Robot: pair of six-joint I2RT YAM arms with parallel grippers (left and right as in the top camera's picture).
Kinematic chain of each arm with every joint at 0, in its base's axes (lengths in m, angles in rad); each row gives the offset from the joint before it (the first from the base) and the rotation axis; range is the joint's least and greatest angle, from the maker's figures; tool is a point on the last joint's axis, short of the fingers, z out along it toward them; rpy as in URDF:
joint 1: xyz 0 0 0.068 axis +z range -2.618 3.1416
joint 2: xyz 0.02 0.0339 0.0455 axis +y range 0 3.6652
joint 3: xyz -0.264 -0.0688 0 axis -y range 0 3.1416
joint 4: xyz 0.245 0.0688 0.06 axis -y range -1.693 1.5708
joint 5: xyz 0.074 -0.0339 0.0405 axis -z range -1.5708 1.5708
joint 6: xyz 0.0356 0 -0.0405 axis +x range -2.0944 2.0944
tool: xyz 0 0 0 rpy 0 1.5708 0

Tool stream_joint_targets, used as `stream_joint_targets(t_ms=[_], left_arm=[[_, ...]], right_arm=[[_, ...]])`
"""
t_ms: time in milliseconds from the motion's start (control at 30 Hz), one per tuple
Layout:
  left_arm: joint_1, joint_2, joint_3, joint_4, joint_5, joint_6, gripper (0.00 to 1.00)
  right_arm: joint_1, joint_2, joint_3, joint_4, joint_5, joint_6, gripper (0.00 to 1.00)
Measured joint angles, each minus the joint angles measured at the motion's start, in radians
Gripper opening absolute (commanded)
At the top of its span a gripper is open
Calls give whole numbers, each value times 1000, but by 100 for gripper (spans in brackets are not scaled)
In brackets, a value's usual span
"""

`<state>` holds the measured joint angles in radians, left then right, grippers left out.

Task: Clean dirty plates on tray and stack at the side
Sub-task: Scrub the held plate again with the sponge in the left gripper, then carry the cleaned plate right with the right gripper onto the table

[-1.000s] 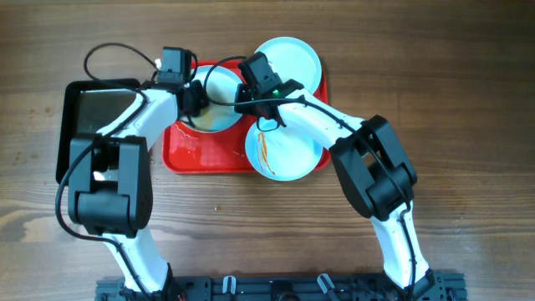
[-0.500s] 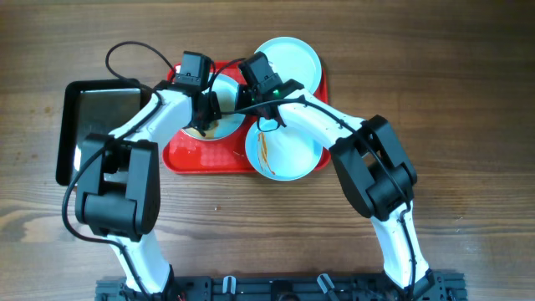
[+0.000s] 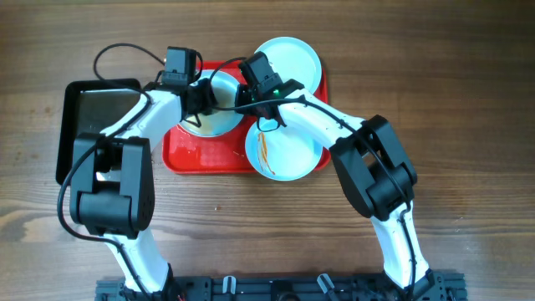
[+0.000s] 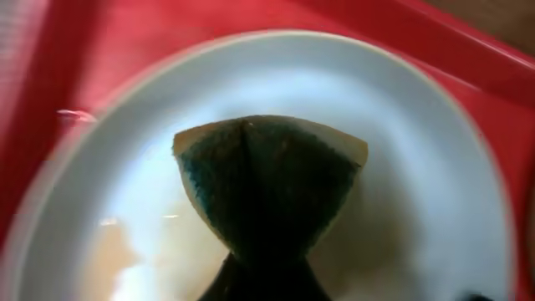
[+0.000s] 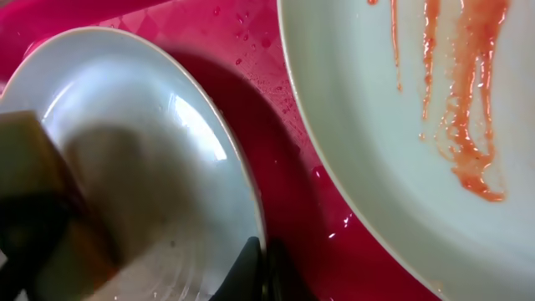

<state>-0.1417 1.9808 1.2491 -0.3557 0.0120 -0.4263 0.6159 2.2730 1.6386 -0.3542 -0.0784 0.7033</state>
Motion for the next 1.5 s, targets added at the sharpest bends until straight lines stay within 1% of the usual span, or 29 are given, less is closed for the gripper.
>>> stream_joint_targets(t_ms=[67,133,200,267,300,367,467,567,700,733,800,833,867,933,967,1000,1033,1067,1100,1233,1333,1367,1400,1433,1500], left_arm=[[0,0,1,-49,-96,-24,4],[0,0,6,-109,-127,-34,4],[0,-2,15,-174,-133,-38,4],[5,-5,23,-249,-90,-32,4],[12,-6,26,-267,-54,-19,4],[40,-8,27,-296,60,20,4],[83,-8,21,-306,241,48,4],[143,-3,5,-248,496,58,4],[257,1,8,-203,706,59,4],[296,1,15,-214,742,59,4],[350,-9,33,-235,779,59,4],[373,-23,42,-237,789,59,4],[392,-53,48,-238,789,59,4],[416,-127,52,-257,742,61,4],[426,-162,57,-270,705,63,4],[438,-200,65,-293,643,63,4],[444,-219,71,-312,592,65,4],[448,-228,75,-327,548,66,4],[452,-232,78,-357,459,66,4],[451,-229,77,-394,225,67,4],[451,-229,77,-402,128,68,4],[451,-229,77,-402,89,70,7],[452,-229,77,-402,79,70,6],[452,-229,77,-402,58,71,4],[451,-229,77,-403,38,72,4]], right_arm=[[0,0,0,0,-1,0,4],[0,0,0,1,-6,0,4],[2,0,0,0,-15,0,4],[2,0,0,0,-24,-1,4],[2,0,0,0,-27,-1,4],[0,0,0,1,-34,-1,4],[-5,0,0,2,-50,-1,4],[-8,0,0,5,-58,0,4],[-8,0,0,8,-60,0,4],[-8,0,0,8,-60,0,6],[-8,0,0,8,-60,-2,21],[-8,0,0,8,-61,-3,26],[-8,0,0,8,-63,-10,29],[-8,0,0,8,-64,-17,29],[-8,0,0,8,-64,-16,25],[-8,1,0,9,-64,-16,18],[-8,3,0,9,-64,-18,8],[-8,6,0,10,-64,-14,4],[-8,12,0,10,-68,-19,4],[-9,17,0,7,-75,-19,4],[-10,17,11,-20,-86,-35,4],[-10,15,20,-45,-85,-60,4],[-10,6,21,-60,-74,-80,4],[-10,-3,21,-81,-59,-89,4],[-8,-50,21,-115,19,-142,4]])
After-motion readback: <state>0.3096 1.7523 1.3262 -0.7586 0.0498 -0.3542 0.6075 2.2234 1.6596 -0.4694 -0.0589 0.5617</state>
